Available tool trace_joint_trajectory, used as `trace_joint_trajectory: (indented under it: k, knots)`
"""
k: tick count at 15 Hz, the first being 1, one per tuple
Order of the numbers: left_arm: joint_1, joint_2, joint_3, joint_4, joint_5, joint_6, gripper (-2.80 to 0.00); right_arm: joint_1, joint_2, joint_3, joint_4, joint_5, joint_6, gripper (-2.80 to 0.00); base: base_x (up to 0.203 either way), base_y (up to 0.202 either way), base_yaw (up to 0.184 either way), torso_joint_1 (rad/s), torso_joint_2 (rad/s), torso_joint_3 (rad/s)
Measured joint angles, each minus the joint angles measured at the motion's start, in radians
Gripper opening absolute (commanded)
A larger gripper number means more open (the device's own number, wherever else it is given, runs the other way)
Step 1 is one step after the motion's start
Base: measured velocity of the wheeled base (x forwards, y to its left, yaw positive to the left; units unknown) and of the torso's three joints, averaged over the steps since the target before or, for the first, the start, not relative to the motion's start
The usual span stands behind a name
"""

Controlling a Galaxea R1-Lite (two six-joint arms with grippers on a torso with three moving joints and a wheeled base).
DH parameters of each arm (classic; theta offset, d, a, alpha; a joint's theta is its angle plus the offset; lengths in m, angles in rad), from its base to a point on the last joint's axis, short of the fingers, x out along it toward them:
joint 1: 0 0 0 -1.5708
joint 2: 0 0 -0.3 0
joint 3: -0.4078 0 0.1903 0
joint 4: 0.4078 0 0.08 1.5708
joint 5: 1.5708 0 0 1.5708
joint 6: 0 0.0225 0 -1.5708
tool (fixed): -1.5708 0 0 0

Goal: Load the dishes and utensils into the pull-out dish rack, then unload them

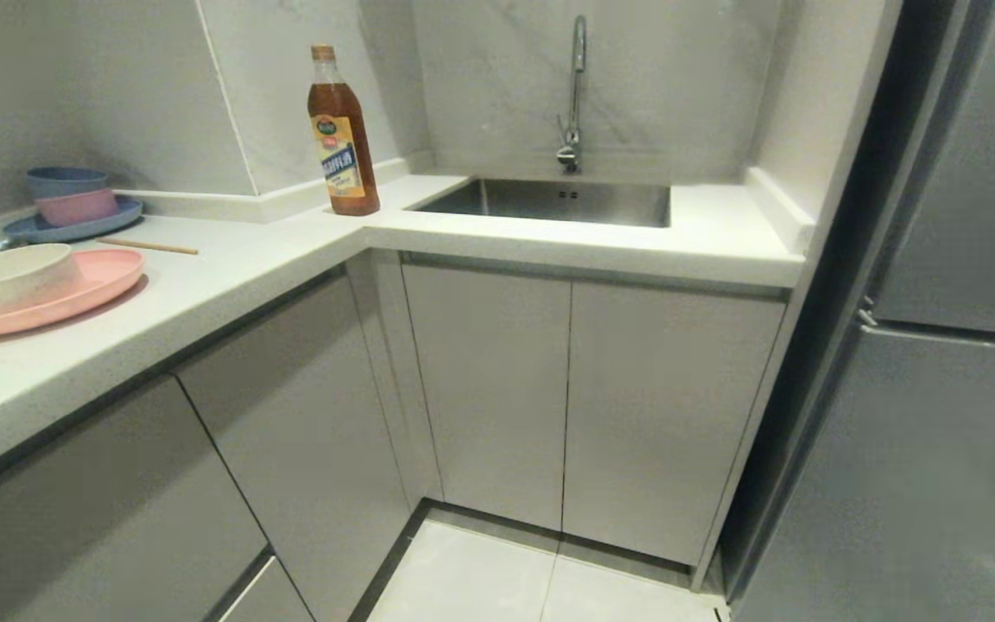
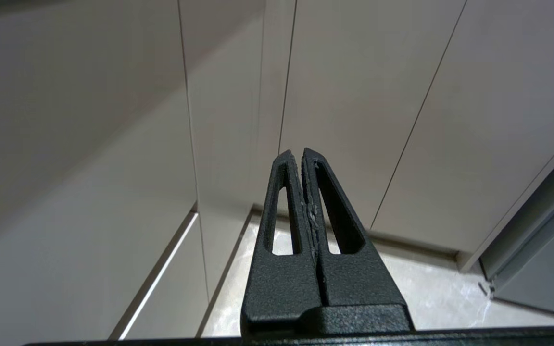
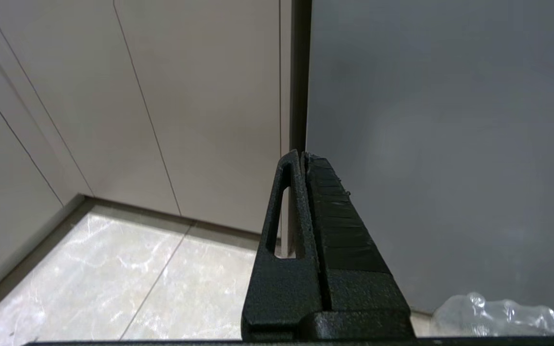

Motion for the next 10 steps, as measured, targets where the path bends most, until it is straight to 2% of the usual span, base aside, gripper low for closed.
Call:
trace_joint_trajectory:
  k: [3,10]
  knots:
    - [0.000,0.000,0.000,-0.001,0.006,-0.013,-2.80,0.000,0.000,0.000,0.000,0.000,0.000,-2.80,0.000,0.000,0.000,0.001,0.00,0.097]
    - [0.000,0.000,0.000,-0.001,0.006,-0.014,-2.80,0.000,0.000,0.000,0.000,0.000,0.000,-2.80,0.000,0.000,0.000,0.000,0.00,0.004]
